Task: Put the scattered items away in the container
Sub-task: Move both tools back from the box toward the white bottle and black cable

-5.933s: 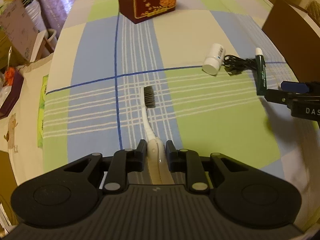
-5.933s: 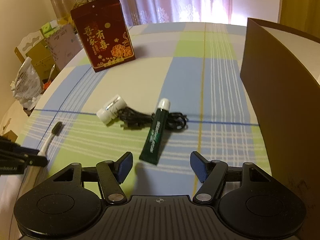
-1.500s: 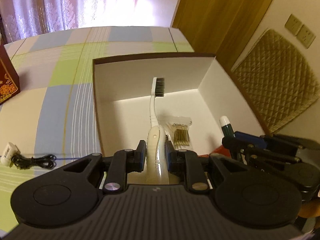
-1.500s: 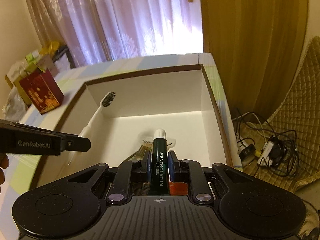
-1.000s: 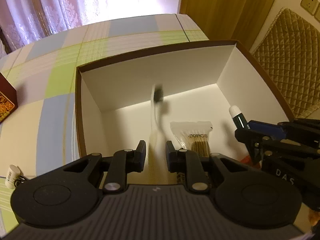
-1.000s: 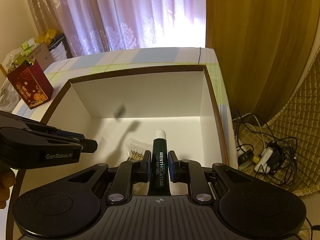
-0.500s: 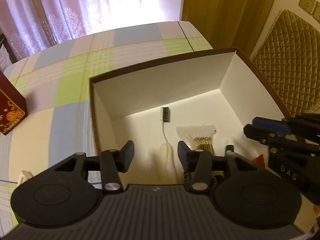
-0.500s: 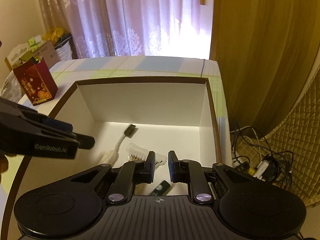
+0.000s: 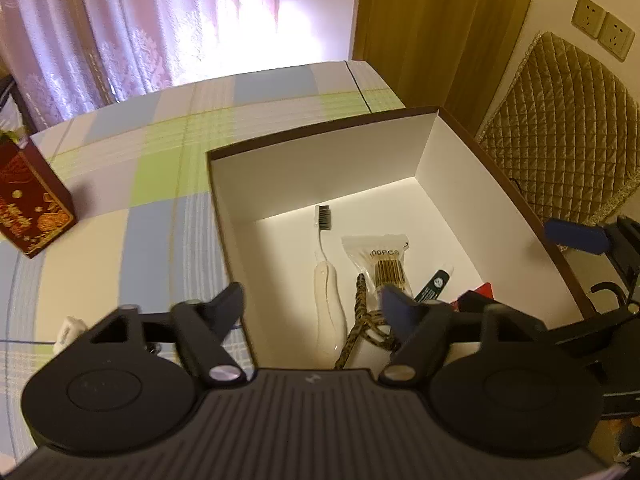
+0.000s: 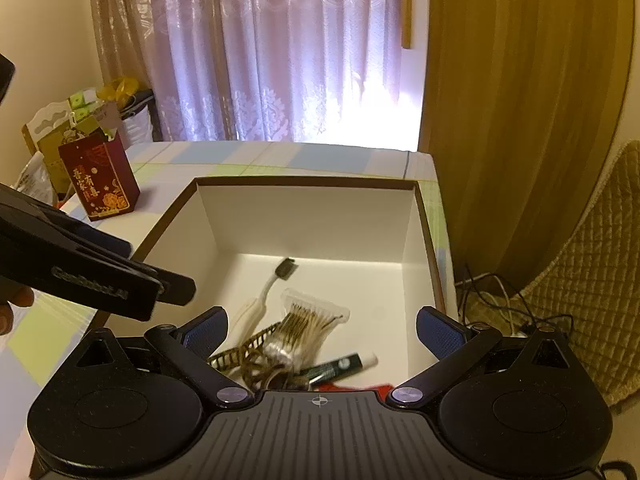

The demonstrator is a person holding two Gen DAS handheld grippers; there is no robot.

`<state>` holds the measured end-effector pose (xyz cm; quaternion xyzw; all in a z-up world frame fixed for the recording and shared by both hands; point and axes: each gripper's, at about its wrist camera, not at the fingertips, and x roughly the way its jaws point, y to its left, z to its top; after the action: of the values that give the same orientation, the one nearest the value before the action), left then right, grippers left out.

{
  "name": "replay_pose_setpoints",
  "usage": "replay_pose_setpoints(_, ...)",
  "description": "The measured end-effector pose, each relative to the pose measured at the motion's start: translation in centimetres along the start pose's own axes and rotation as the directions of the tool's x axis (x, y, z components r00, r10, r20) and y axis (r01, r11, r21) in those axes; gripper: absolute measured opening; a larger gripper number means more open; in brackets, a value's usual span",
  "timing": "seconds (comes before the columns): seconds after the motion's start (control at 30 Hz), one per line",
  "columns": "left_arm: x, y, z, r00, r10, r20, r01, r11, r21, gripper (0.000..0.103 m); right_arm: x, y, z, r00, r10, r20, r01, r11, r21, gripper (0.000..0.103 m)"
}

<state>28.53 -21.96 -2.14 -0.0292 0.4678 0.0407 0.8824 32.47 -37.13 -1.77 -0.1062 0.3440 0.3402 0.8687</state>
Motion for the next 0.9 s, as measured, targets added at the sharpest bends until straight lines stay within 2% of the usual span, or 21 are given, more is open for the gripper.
replay_pose_setpoints(0.1, -1.4, 0.0, -0.6, 0.999, 0.028, 0.021, -0.028, 1.000, 0.012, 0.084, -1.1, 0.4, -0.4, 1.000, -0.007, 0.001, 0.007, 1.000, 0.005, 0.103)
replay_pose_setpoints(0.23, -2.6, 0.3, -1.4, 0.999, 0.027, 0.024, -0.027, 1.000, -0.001, 0.088, -1.9, 1.0, -0.9, 1.000, -0.023, -0.002, 0.023, 1.000, 0.016, 0.103)
replay_pose_setpoints(0.9, -6.9, 0.9, -5.7, 0.999, -0.015, 0.034, 0.014, 1.000, 0.025, 0.090, -5.5, 4.1, -3.6, 0.996, -0.088, -0.024, 0.089, 0.993, 0.079, 0.103)
